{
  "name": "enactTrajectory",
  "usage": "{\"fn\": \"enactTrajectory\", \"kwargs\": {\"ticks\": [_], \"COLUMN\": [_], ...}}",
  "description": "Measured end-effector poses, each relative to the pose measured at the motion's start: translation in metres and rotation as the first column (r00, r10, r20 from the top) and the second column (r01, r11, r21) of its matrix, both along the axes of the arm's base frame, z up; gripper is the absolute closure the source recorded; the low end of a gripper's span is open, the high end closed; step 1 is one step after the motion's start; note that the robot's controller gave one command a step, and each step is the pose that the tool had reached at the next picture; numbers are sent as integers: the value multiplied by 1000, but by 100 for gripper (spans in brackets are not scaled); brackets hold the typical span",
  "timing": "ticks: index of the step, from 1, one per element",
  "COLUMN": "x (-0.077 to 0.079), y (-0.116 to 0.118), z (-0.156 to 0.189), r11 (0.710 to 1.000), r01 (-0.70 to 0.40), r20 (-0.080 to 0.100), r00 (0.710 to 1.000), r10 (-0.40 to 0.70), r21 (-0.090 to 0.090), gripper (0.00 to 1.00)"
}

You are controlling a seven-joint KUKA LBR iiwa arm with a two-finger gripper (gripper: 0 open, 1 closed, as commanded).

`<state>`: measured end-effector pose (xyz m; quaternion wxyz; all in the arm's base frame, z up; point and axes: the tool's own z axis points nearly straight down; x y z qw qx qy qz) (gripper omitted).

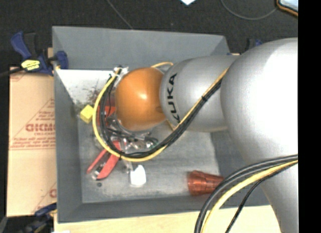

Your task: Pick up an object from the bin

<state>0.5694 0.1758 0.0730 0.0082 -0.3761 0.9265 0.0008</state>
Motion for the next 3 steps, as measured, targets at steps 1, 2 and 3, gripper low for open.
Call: {"fn": "enactTrajectory", "kwargs": {"ticks": [1,2,3], "x": [-1,-1,-1], "y": [7,7,7], "z": [0,1,10], "r11": [998,998,998], "r01": [-63,-62,-58], "r20": [2,2,4], "r00": [998,998,998], "r10": [63,62,58], "r21": [-4,-4,-1], "gripper": [100,100,100]}}
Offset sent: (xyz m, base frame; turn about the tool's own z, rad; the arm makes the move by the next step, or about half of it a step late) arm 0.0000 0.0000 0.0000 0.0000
